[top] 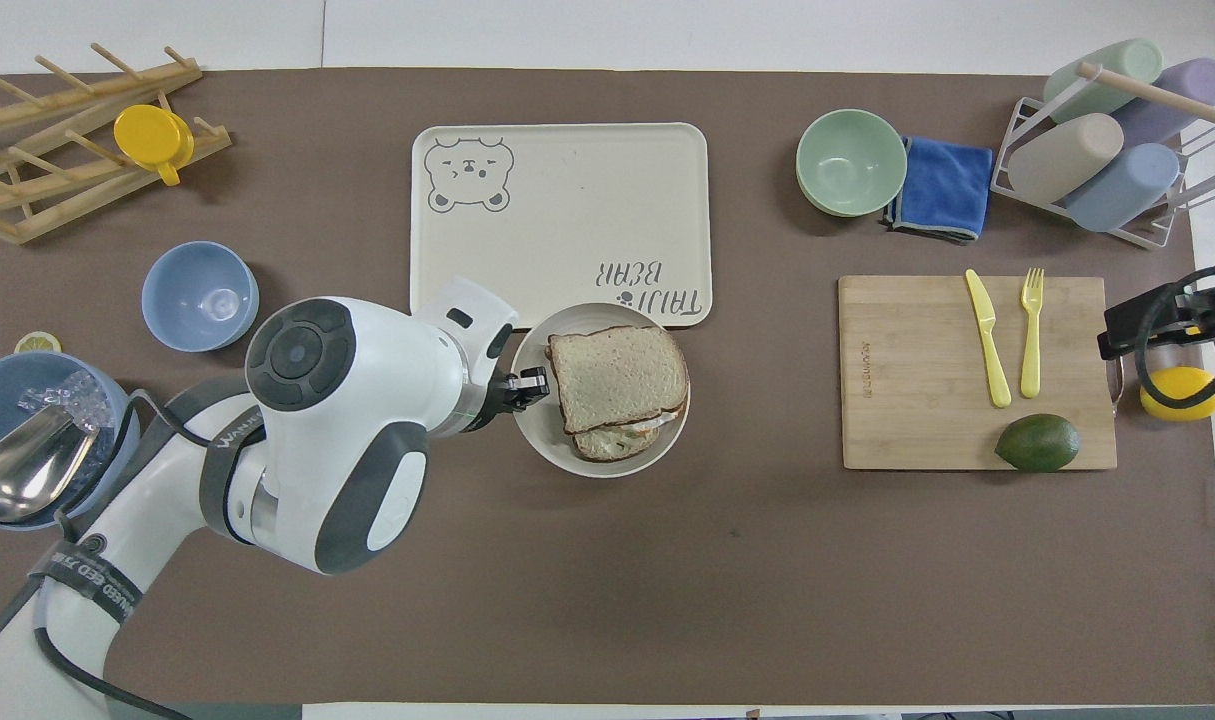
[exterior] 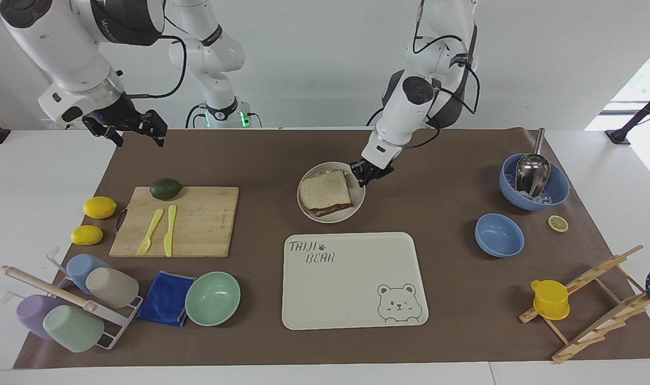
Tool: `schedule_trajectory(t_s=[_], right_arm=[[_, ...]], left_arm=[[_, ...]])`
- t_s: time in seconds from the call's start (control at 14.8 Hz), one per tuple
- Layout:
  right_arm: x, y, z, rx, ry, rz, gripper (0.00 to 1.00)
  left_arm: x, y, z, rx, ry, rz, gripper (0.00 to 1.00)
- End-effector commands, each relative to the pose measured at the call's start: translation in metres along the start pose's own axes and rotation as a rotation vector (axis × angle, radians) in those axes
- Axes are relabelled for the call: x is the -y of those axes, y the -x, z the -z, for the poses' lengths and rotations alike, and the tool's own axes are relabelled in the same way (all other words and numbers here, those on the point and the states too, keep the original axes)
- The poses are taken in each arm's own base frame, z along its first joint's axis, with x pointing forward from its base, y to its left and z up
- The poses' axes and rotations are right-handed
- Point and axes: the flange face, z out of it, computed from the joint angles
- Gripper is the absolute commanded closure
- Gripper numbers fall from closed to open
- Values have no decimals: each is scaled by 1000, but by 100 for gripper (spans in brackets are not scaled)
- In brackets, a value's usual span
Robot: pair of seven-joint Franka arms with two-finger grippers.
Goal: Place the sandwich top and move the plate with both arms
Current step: 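Slide the plate with the left gripper onto the bear-print tray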
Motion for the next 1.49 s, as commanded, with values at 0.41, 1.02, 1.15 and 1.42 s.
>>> schedule_trajectory(t_s=[0.41, 1.02, 1.15, 1.42], right_arm=[[2, 2, -1, -5, -9, 18, 0], [6, 1, 0, -5, -7, 26, 0], [5, 1, 0, -7, -7, 25, 0], [5, 1, -1, -4, -8, 26, 0]], left_arm=[[10, -140, 9, 3, 75, 91, 100], [39, -205, -51, -34, 149, -3, 100], [39, -205, -56, -56, 150, -7, 100], [44, -196, -79, -97, 141, -26, 100]])
